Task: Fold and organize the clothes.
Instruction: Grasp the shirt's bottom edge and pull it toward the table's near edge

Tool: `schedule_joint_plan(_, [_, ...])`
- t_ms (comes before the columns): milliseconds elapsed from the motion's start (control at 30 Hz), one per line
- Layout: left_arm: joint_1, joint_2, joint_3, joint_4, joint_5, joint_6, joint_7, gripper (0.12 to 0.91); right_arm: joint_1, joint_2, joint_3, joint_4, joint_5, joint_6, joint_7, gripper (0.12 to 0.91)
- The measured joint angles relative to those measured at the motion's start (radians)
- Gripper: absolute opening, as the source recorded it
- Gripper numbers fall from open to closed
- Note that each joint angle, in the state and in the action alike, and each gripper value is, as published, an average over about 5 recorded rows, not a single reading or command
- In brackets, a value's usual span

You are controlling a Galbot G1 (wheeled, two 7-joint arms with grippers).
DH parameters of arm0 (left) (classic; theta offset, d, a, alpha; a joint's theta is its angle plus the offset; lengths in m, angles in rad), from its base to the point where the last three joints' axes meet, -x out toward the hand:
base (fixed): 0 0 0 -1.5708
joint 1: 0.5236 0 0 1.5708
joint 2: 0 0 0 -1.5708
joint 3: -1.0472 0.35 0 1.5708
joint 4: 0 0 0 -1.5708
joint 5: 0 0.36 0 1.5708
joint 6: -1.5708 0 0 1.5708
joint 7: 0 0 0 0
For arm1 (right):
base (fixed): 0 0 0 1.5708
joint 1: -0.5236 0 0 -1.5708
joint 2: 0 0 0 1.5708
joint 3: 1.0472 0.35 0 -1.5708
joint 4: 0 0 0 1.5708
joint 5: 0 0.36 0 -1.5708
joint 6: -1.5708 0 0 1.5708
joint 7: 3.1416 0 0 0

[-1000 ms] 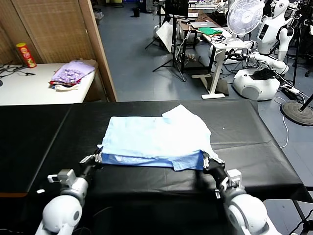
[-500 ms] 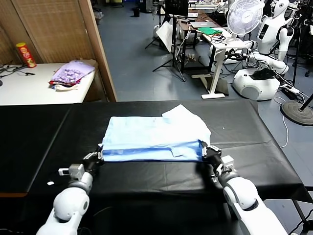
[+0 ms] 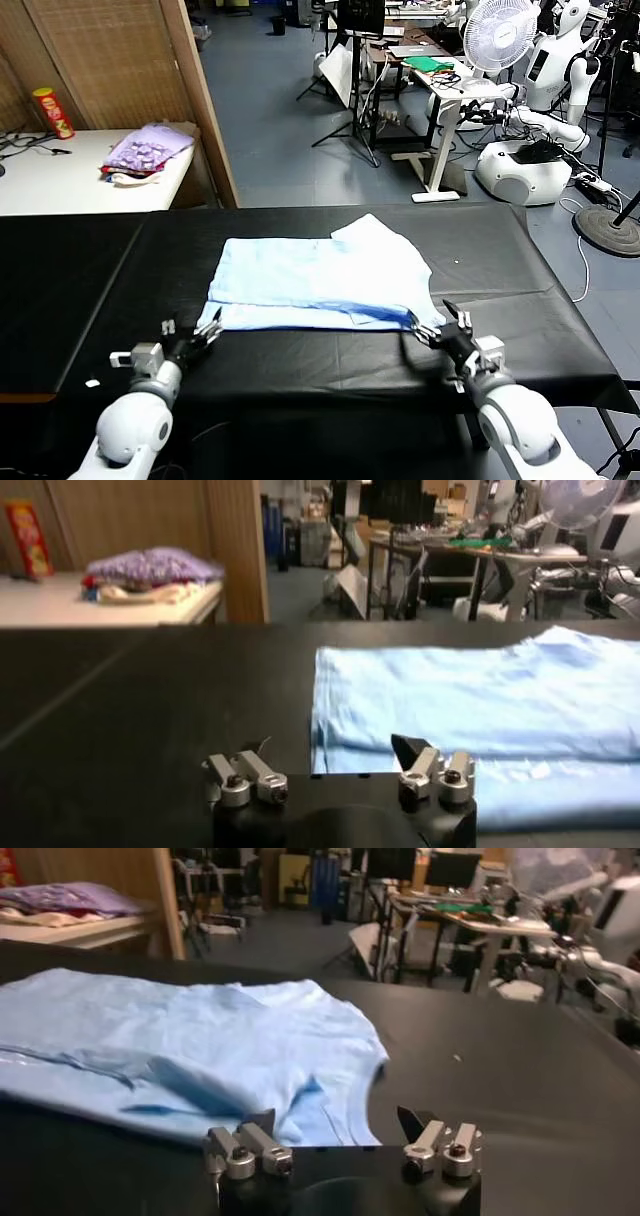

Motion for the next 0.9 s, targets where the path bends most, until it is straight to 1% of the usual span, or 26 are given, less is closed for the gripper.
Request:
schedule_joint_plan(200, [0.002, -0.005, 0.003, -0.003, 0.004, 0.001, 0.001, 0.798, 0.016, -0.007, -0.024, 0.004, -0.023, -0.016, -0.013, 0.798])
schedule_joint_plan(333, [0.006, -0.011, 0.003, -0.004, 0.007, 0.001, 0.000, 0.798, 0.052, -0.003, -0.050, -0.027, -0.056, -0.037, -0.006, 0.798])
schedule_joint_plan(467, [0.008, -0.012, 0.004, -0.004, 0.009, 0.002, 0.000, 0.798, 0.116, 0.013, -0.086, -0.084, -0.061, -0.030, 0.011, 0.798])
schedule_joint_plan(600, [0.007, -0.014, 0.006, -0.008, 0.009, 0.003, -0.001, 0.798, 0.190, 0.033, -0.111, -0.147, -0.031, 0.014, 0.050, 0.798])
schedule_joint_plan(667, [0.010, -0.015, 0.003, -0.011, 0.010, 0.003, -0.001, 0.798, 0.218, 0.040, -0.115, -0.169, -0.014, 0.025, 0.063, 0.798])
schedule_joint_plan(767, [0.017, -0.015, -0.005, -0.013, 0.009, 0.003, -0.001, 0.798, 0.230, 0.039, -0.115, -0.177, 0.007, 0.012, 0.048, 0.798])
schedule_joint_plan(900, [0.023, -0.017, -0.013, -0.013, 0.009, 0.001, 0.000, 0.798, 0.192, 0.019, -0.098, -0.130, 0.031, -0.024, 0.017, 0.798])
